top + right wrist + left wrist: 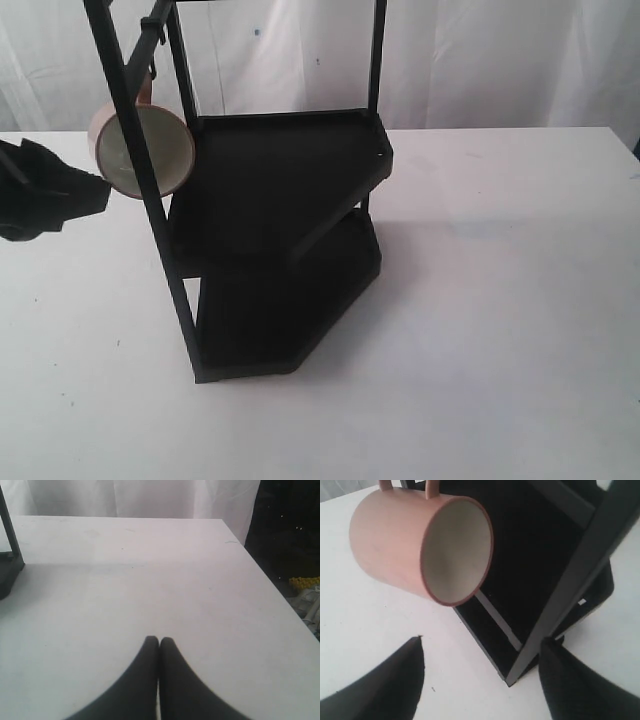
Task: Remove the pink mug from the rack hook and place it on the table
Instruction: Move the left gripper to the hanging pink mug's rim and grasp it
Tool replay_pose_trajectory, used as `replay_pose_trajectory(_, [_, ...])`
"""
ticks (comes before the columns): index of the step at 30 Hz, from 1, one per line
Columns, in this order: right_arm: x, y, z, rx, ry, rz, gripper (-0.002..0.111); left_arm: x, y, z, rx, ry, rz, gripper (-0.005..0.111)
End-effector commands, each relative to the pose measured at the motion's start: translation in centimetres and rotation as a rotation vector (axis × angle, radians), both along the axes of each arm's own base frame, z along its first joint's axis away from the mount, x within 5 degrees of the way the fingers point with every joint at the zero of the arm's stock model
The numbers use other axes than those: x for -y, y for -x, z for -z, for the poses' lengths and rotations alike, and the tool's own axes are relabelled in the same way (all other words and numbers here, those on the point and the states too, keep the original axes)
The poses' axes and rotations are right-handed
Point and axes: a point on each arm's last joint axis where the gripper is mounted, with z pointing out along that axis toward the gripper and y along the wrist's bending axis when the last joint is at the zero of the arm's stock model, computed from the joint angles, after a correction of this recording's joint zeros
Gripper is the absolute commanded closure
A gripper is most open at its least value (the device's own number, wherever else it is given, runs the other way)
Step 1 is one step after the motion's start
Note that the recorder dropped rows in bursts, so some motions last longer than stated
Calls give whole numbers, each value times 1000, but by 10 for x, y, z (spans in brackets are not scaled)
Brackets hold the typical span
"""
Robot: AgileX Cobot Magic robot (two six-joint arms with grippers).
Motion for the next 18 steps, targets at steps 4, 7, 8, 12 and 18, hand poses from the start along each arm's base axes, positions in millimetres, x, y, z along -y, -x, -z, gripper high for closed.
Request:
replay_pose_trajectory(4, [0, 0, 0, 7, 1, 6, 108, 3, -13, -5, 103, 12, -15, 45])
replay_pose_trajectory(7, [0, 0, 0, 7, 1, 6, 108, 3, -17, -2, 111, -14, -15, 45])
replay_pose_trajectory(8, [0, 0, 0, 7, 1, 6, 108, 2, -19, -1, 114, -48, -11, 45])
replay_pose_trajectory(12, [0, 0, 0, 7, 1, 6, 108, 0, -26, 6, 116, -141, 0, 45])
replay_pose_trajectory(18, [0, 0, 0, 7, 1, 6, 108, 1, -31, 2, 159, -109, -20, 45])
